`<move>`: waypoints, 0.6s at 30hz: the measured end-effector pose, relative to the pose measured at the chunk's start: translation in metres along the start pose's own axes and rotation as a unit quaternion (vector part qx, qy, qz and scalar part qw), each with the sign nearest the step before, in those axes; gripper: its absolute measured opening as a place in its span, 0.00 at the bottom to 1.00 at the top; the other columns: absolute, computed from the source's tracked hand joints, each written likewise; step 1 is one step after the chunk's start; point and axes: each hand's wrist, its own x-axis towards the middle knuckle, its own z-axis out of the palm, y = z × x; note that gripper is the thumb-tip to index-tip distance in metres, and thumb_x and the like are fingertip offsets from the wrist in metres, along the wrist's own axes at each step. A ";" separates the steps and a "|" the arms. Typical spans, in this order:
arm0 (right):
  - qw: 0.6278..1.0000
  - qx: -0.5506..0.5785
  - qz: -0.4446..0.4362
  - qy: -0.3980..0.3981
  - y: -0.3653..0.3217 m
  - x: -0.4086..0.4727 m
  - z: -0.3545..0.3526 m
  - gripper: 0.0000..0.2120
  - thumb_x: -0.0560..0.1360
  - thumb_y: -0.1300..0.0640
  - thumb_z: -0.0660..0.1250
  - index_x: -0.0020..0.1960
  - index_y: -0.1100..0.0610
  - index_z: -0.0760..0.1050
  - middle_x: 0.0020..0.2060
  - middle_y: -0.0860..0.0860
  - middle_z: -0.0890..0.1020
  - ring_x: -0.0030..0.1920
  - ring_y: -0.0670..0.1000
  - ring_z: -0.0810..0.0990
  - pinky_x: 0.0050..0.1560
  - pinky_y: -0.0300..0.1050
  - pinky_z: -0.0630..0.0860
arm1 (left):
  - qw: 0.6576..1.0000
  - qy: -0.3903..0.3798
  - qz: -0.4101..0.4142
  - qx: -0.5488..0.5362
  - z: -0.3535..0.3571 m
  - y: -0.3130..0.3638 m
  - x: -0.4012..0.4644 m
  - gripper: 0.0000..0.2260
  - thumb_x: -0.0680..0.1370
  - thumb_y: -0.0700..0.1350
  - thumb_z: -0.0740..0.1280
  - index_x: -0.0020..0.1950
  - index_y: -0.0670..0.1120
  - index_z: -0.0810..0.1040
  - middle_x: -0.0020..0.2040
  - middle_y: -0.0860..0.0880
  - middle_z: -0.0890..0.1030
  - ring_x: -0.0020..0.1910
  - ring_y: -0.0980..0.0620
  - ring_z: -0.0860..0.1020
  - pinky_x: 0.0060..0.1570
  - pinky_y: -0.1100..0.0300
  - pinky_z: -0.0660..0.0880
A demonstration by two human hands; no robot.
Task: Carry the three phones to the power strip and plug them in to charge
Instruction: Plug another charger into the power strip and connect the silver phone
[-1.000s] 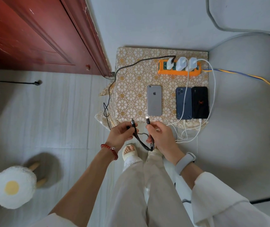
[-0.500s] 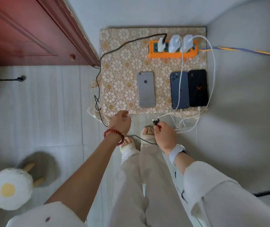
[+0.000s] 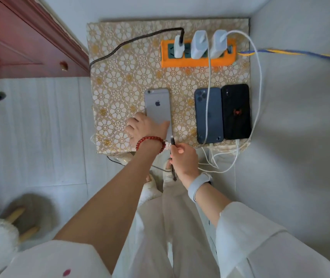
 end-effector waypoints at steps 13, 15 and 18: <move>0.999 0.020 -0.010 -0.036 0.017 -0.005 -0.030 0.09 0.74 0.56 0.62 0.44 0.60 0.78 0.40 0.60 0.83 0.44 0.63 0.80 0.48 0.64 0.76 | 0.999 -0.038 -0.006 -0.021 -0.002 0.018 0.011 0.33 0.66 0.50 0.73 0.63 0.39 0.62 0.62 0.39 0.68 0.58 0.41 0.71 0.52 0.48 0.72; 0.998 0.041 -0.007 -0.047 0.016 -0.009 -0.033 0.08 0.74 0.56 0.62 0.42 0.59 0.79 0.39 0.60 0.84 0.44 0.62 0.80 0.49 0.64 0.76 | 0.996 -0.067 0.058 -0.018 -0.012 0.011 0.013 0.23 0.71 0.48 0.68 0.61 0.38 0.68 0.59 0.39 0.74 0.53 0.42 0.74 0.45 0.52 0.72; 0.996 0.075 -0.014 -0.053 0.012 -0.018 -0.042 0.07 0.73 0.57 0.62 0.40 0.56 0.77 0.37 0.63 0.83 0.40 0.62 0.80 0.49 0.65 0.77 | 0.986 -0.088 0.081 -0.116 -0.020 0.004 0.007 0.15 0.74 0.45 0.65 0.57 0.37 0.73 0.53 0.40 0.79 0.47 0.43 0.77 0.42 0.56 0.73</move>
